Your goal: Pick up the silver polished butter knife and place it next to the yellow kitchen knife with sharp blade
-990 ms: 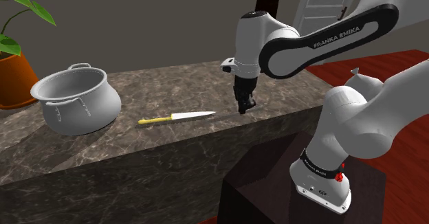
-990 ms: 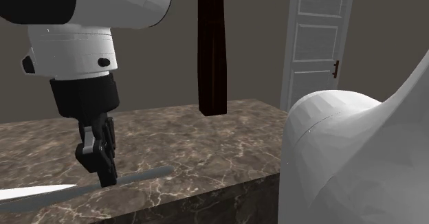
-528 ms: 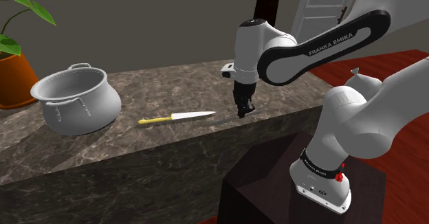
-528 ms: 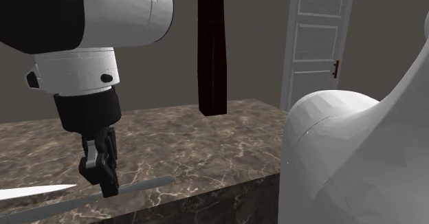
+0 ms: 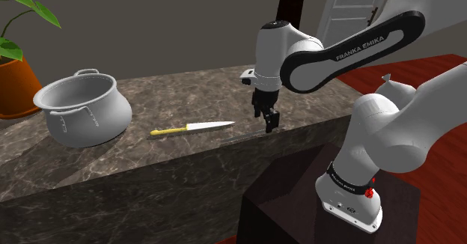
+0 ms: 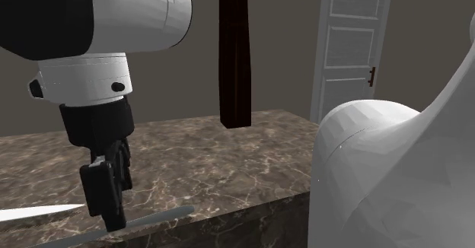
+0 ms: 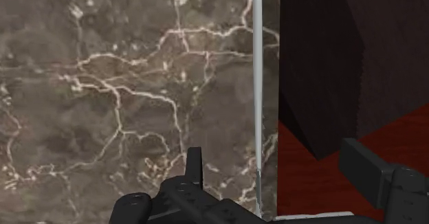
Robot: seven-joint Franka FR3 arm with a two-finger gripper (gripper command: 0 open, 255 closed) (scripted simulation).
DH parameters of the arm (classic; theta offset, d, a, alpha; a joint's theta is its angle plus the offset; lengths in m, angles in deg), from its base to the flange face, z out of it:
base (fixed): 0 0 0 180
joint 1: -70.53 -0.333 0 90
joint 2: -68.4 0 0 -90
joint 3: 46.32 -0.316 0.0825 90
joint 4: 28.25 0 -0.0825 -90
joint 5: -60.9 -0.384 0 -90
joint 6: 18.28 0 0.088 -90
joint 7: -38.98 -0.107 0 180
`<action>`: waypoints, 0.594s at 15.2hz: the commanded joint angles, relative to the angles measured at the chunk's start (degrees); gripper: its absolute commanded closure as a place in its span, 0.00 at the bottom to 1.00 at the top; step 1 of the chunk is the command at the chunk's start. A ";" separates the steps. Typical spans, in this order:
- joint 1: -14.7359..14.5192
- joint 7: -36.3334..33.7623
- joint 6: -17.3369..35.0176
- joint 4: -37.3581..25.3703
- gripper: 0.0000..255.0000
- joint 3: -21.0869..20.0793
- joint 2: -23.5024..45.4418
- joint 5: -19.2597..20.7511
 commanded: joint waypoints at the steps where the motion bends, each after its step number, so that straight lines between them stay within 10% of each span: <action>1: 0.00 0.00 0.00 0.00 0.00 0.00 0.00 0.00; 9: -0.39 0.15 -8.88 -5.40 0.00 -0.98 -3.48 -0.97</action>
